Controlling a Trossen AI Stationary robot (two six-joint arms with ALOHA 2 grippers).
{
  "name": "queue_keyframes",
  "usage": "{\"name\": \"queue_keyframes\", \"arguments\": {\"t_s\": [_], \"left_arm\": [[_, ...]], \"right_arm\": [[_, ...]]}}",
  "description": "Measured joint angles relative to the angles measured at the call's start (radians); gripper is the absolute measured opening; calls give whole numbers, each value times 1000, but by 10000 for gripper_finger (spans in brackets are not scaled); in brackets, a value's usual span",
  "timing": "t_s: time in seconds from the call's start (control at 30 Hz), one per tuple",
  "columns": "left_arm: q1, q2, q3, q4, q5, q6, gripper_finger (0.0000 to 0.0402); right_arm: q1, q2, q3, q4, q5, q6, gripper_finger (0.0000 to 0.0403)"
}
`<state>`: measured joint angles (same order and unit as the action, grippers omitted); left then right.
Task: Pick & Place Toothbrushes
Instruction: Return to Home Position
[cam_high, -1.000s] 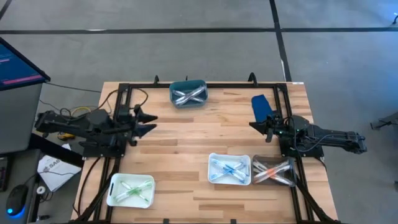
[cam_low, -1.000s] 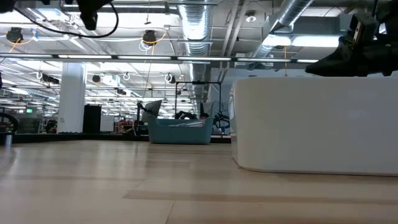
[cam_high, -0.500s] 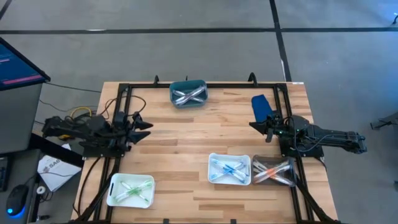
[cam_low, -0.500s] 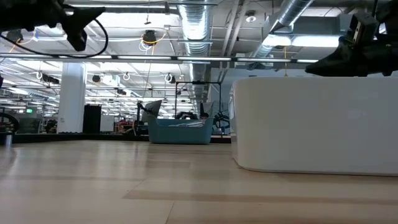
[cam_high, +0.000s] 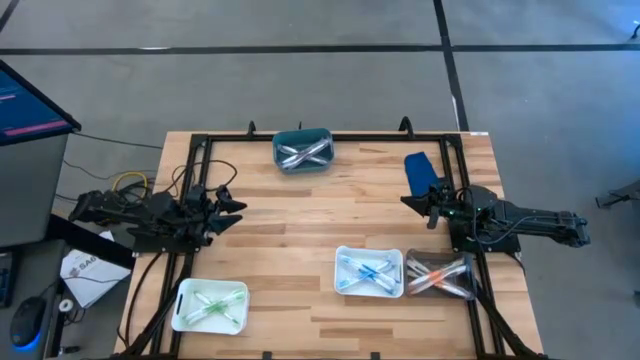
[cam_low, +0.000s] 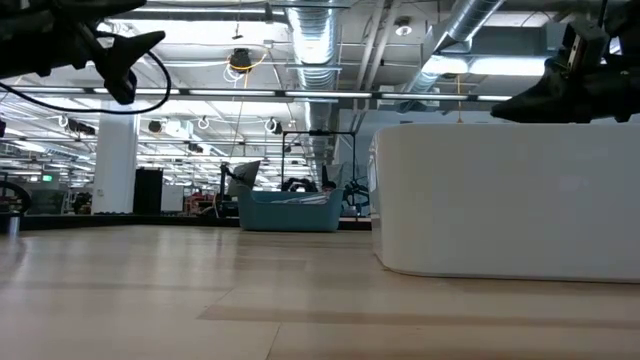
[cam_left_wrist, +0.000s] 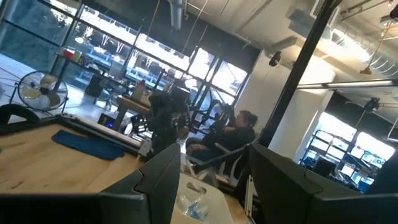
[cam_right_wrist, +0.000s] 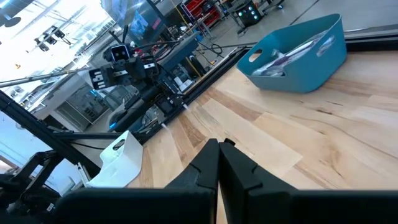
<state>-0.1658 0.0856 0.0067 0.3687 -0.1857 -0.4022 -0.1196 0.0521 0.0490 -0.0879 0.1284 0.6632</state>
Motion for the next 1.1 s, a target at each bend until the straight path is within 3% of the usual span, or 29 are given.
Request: {"name": "queue_keyframes", "arguments": {"t_s": [0.37,1.1], "left_arm": [[0,67,0,-174,0,-124,187],[1,273,0,-229,0,-183,187]], "right_arm": [[0,0,0,4,0,0,0],[0,0,-1,6,0,0,0]]}}
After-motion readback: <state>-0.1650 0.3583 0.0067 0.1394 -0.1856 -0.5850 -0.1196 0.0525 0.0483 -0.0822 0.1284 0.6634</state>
